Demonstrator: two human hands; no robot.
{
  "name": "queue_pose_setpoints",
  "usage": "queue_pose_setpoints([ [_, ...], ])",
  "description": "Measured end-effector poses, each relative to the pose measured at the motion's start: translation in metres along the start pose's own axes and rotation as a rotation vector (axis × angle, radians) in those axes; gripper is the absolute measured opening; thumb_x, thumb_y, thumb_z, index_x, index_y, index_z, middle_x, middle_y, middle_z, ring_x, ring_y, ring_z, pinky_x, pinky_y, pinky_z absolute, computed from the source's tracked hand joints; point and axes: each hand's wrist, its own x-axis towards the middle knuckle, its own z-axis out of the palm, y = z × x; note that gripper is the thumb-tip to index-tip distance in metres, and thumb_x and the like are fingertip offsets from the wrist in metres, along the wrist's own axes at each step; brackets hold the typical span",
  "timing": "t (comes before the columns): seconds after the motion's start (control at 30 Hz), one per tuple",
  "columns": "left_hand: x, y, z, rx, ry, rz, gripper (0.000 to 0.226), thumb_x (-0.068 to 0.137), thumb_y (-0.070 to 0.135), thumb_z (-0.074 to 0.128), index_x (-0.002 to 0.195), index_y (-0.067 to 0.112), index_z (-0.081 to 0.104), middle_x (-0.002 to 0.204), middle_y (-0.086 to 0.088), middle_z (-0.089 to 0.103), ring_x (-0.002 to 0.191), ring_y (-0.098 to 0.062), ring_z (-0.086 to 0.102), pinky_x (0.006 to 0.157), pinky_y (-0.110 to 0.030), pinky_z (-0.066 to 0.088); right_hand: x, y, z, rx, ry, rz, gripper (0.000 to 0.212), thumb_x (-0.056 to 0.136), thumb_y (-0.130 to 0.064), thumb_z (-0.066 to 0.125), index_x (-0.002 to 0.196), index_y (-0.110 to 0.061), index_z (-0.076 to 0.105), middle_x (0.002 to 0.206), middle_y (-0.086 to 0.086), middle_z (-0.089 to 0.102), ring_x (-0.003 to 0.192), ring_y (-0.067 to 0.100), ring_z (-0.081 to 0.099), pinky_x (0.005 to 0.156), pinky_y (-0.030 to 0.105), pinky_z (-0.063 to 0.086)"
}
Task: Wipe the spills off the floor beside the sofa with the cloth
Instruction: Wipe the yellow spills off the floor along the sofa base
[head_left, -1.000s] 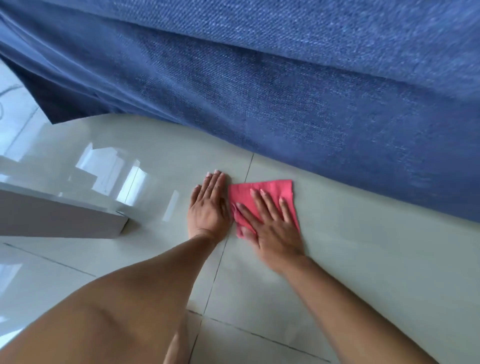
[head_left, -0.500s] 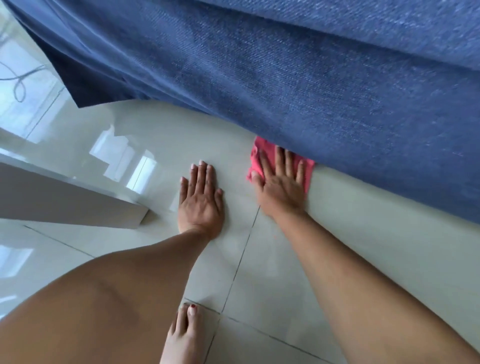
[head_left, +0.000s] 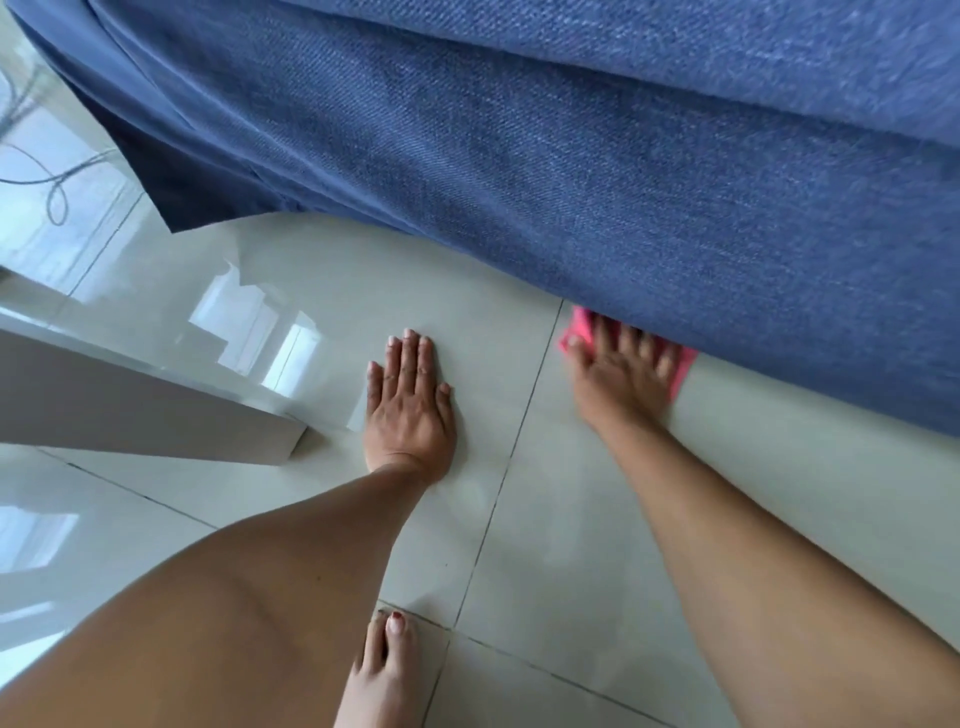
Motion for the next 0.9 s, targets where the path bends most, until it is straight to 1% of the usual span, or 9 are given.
queue_pose_setpoints([
  [0.13,0.001,0.003,-0.004,0.010,-0.045,-0.005,0.065,0.095,0.038,0.009,0.155,0.012,0.008,0.164,-0.005,0.003,0.151,-0.020,-0.002,0.122,-0.041,0.000,-0.068,-0.030,0.024,-0.061,-0.021,-0.411,0.061,0.096,-0.055,0.027,0.154,-0.040,0.017,0.166,0.004,0.009,0.153,0.025,0.009,0.121,0.054,0.005],
  [0.27,-0.001,0.012,-0.010,0.029,-0.076,-0.062,0.063,0.095,0.031,0.011,0.155,0.013,0.009,0.164,-0.005,0.002,0.151,-0.020,-0.005,0.121,-0.045,-0.007,-0.147,0.069,0.027,-0.095,-0.082,-0.660,0.059,0.096,-0.056,0.033,0.152,-0.043,0.023,0.164,0.001,0.016,0.151,0.025,0.016,0.119,0.052,0.013],
  [0.33,-0.007,0.031,-0.013,-0.010,-0.072,-0.016,0.067,0.090,0.031,0.008,0.155,0.014,0.014,0.164,-0.004,0.006,0.151,-0.020,-0.002,0.121,-0.044,-0.009,-0.150,0.135,0.016,-0.118,-0.051,-0.451,0.060,0.094,-0.058,0.031,0.152,-0.043,0.023,0.164,0.000,0.016,0.151,0.024,0.019,0.119,0.051,0.015],
  [0.4,-0.016,0.062,-0.012,-0.066,-0.066,0.076,0.070,0.089,0.035,0.002,0.155,0.015,0.015,0.164,-0.004,0.007,0.151,-0.020,-0.002,0.121,-0.043,-0.010,-0.130,0.180,0.003,-0.100,-0.029,-0.067,0.064,0.092,-0.060,0.019,0.154,-0.041,0.019,0.165,-0.001,0.008,0.152,0.022,0.011,0.121,0.049,0.010],
  [0.47,-0.025,0.098,-0.006,-0.102,-0.068,0.147,0.069,0.091,0.037,0.001,0.155,0.015,0.013,0.164,-0.003,0.005,0.151,-0.020,-0.003,0.121,-0.042,-0.011,-0.094,0.185,-0.010,-0.014,-0.028,0.250,0.068,0.091,-0.061,0.010,0.155,-0.039,0.013,0.166,0.001,0.002,0.153,0.020,0.000,0.122,0.050,0.002],
  [0.53,-0.034,0.133,0.004,-0.109,-0.099,0.227,0.067,0.092,0.036,0.003,0.155,0.016,0.010,0.163,-0.002,0.002,0.151,-0.020,-0.005,0.120,-0.042,-0.012,-0.058,0.162,-0.018,0.077,-0.023,0.369,0.065,0.094,-0.060,0.015,0.155,-0.036,0.014,0.166,0.006,0.008,0.153,0.024,-0.001,0.121,0.053,-0.001],
  [0.73,-0.047,0.171,0.034,-0.112,-0.114,0.255,0.062,0.095,0.032,0.015,0.155,0.013,0.016,0.163,-0.006,0.008,0.151,-0.021,0.000,0.121,-0.043,-0.006,-0.080,0.109,0.003,-0.041,0.008,-0.166,0.061,0.095,-0.058,0.017,0.154,-0.044,0.010,0.166,0.001,0.005,0.153,0.023,0.004,0.121,0.051,0.002],
  [0.83,-0.049,0.170,0.036,-0.080,-0.076,0.255,0.065,0.092,0.031,0.017,0.155,0.012,0.016,0.163,-0.006,0.010,0.151,-0.023,0.003,0.122,-0.045,-0.003,-0.130,0.169,0.012,-0.090,-0.018,-0.407,0.059,0.097,-0.056,0.029,0.153,-0.043,0.018,0.165,0.001,0.012,0.153,0.023,0.010,0.121,0.052,0.009],
  [0.9,-0.051,0.172,0.035,-0.047,-0.072,0.260,0.068,0.089,0.026,0.020,0.155,0.012,0.014,0.163,-0.007,0.009,0.151,-0.023,0.002,0.122,-0.046,-0.001,-0.147,0.229,0.008,-0.123,-0.005,-0.338,0.060,0.096,-0.058,0.028,0.153,-0.043,0.018,0.165,0.001,0.012,0.152,0.022,0.011,0.120,0.052,0.012],
])
